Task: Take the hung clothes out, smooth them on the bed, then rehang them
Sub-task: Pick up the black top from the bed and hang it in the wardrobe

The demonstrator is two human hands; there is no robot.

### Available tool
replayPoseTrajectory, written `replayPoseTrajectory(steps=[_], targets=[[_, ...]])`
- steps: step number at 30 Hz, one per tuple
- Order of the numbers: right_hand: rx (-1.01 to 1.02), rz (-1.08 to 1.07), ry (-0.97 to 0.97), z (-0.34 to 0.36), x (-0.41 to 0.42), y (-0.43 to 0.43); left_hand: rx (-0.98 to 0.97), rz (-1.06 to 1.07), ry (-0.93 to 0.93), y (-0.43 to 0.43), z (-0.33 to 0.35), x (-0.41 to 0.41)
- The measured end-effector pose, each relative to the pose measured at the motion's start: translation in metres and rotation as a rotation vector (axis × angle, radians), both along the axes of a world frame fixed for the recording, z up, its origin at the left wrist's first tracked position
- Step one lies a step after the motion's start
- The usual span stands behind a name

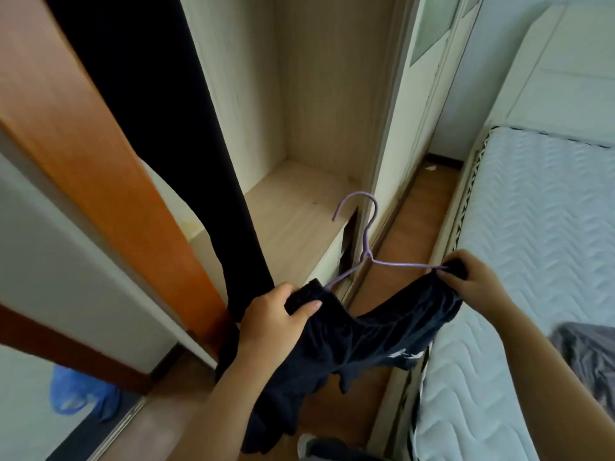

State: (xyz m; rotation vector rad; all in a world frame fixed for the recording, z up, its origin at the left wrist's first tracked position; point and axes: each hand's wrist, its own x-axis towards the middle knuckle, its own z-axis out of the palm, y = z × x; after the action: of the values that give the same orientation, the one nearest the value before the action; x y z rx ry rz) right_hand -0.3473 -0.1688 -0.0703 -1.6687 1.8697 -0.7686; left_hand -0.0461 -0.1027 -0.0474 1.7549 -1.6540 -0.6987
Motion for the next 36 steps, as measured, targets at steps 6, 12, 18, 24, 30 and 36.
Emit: replayPoseTrajectory(steps=[6, 12, 18, 24, 30, 36], targets=[[0.016, -0.097, 0.018, 0.003, -0.006, 0.02, -0.005, -0.061, 0.028, 0.0, -0.005, -0.002], [0.017, -0.106, 0.052, 0.001, -0.009, 0.018, -0.004, -0.007, 0.04, -0.005, -0.021, -0.004], [0.009, -0.052, 0.075, -0.002, -0.022, -0.007, -0.052, 0.032, 0.069, -0.018, -0.028, -0.02], [-0.135, 0.049, 0.159, 0.023, -0.051, -0.069, -0.184, 0.117, 0.057, -0.082, -0.014, -0.047], [-0.325, 0.148, 0.208, 0.096, -0.092, -0.172, -0.361, 0.164, 0.002, -0.221, 0.059, -0.079], [-0.245, 0.309, 0.239, 0.142, -0.079, -0.183, -0.45, 0.13, -0.145, -0.272, 0.1, -0.067]])
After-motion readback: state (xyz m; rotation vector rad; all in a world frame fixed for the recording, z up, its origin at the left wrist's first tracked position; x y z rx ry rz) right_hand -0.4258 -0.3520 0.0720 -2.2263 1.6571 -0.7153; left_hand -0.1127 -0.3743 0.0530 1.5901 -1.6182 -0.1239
